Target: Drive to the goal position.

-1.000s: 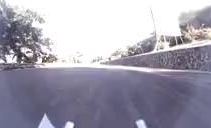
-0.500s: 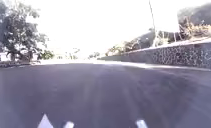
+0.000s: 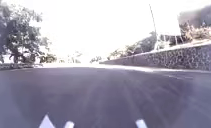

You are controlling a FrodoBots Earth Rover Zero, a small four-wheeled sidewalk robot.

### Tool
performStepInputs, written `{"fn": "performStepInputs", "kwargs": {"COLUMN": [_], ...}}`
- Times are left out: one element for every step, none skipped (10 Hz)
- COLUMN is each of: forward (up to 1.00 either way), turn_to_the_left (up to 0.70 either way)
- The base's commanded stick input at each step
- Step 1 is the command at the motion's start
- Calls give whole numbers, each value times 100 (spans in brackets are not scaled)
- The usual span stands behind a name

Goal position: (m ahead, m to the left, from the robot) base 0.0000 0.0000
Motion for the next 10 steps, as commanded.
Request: {"fn": "performStepInputs", "kwargs": {"forward": [70,70,70,70,70,70,70,70,70,70], "turn_to_the_left": [0,0,0,0,0,0,0,0,0,0]}}
